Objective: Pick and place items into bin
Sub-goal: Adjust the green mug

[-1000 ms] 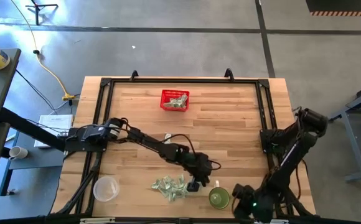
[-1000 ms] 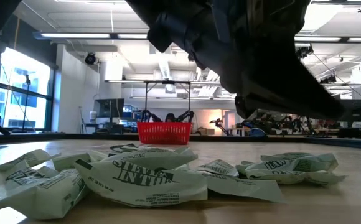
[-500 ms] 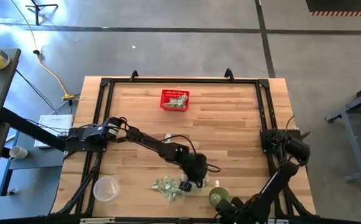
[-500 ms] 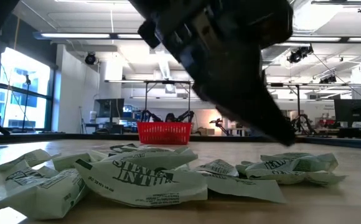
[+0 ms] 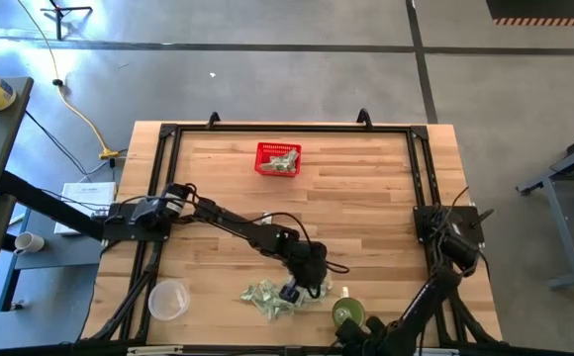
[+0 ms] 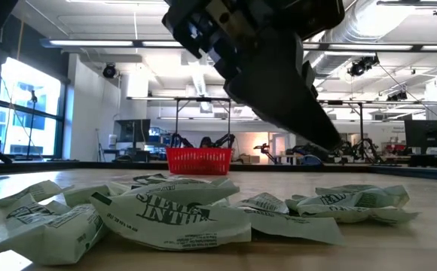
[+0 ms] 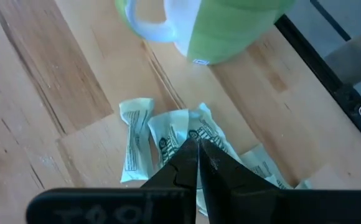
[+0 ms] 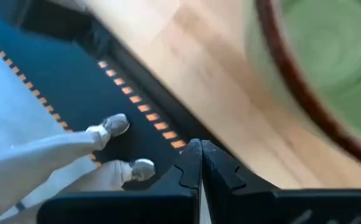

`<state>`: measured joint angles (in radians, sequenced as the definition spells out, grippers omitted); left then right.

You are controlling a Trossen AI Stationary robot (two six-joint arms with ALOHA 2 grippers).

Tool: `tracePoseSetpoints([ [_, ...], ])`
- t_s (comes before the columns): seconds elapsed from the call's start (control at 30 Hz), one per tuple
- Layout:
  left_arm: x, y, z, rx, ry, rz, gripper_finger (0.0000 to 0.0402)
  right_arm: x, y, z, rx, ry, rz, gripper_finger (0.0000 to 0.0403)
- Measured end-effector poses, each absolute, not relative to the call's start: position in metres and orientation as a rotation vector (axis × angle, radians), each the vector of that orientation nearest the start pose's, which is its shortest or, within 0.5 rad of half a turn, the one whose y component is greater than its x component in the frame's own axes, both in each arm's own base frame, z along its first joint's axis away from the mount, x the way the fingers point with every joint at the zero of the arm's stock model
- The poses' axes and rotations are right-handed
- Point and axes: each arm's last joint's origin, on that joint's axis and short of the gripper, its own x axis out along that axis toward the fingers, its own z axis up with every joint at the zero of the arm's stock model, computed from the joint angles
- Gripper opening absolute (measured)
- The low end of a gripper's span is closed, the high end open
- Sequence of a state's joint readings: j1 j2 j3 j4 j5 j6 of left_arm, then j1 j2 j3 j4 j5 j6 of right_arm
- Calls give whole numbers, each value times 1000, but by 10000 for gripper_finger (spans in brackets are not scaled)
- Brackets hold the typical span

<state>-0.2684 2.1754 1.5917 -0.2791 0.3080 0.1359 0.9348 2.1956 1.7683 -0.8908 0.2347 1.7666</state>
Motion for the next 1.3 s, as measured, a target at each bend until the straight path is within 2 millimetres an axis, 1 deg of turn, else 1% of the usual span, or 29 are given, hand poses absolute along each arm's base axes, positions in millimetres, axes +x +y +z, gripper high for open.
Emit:
tracePoseSetpoints([
  [0.13,451,-130,163,128,830,-594,53,280,345,178,757,1143,-520,0],
  [0.27,452,-126,163,126,831,-589,53,283,339,177,734,1145,-546,0],
  [0.4,453,-127,163,129,825,-593,53,282,340,177,738,1162,-543,0],
  [0.6,459,-129,170,128,726,-596,53,273,347,174,755,1210,-538,0],
  [0.83,463,-130,175,92,669,-600,53,264,353,172,740,1239,-538,0],
  [1.1,466,-132,179,67,615,-624,53,269,346,172,711,1218,-560,1],
  [1.3,466,-133,179,39,614,-630,53,270,347,164,702,1241,-571,1],
])
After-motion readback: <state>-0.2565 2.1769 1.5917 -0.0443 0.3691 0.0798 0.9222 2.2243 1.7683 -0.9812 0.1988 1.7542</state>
